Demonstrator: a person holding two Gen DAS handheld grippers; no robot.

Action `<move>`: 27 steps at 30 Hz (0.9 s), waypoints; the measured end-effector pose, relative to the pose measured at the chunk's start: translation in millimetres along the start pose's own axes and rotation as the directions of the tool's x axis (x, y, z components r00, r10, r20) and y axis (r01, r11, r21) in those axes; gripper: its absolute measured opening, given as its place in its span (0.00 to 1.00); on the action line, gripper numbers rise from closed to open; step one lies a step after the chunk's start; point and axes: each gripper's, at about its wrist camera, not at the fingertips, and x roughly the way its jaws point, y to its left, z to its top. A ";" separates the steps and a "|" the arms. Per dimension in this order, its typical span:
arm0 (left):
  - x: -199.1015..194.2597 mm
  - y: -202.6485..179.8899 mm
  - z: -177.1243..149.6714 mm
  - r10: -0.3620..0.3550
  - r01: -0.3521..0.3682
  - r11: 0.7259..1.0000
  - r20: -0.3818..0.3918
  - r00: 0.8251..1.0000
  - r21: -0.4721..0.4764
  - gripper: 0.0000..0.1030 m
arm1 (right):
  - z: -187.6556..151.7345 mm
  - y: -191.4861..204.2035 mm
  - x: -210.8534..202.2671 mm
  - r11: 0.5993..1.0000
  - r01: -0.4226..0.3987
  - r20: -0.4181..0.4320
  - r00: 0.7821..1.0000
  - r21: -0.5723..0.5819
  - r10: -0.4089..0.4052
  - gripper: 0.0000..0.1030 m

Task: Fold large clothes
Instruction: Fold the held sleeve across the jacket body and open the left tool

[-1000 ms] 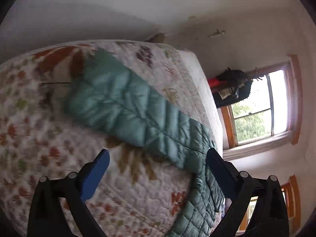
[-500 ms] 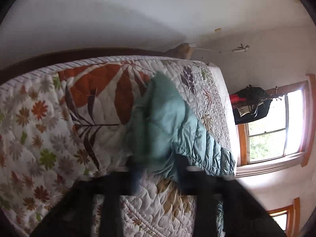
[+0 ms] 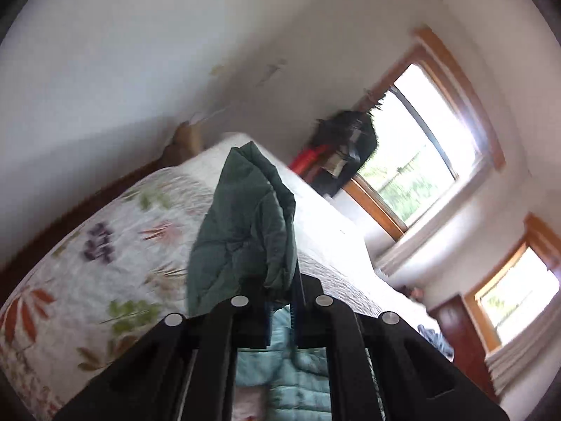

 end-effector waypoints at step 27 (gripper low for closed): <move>259.5 -162.1 -254.5 -0.038 0.248 0.922 -0.568 0.822 0.298 0.22 | 117.2 -113.2 58.5 0.911 -0.095 -0.082 0.987 0.402 0.140 0.81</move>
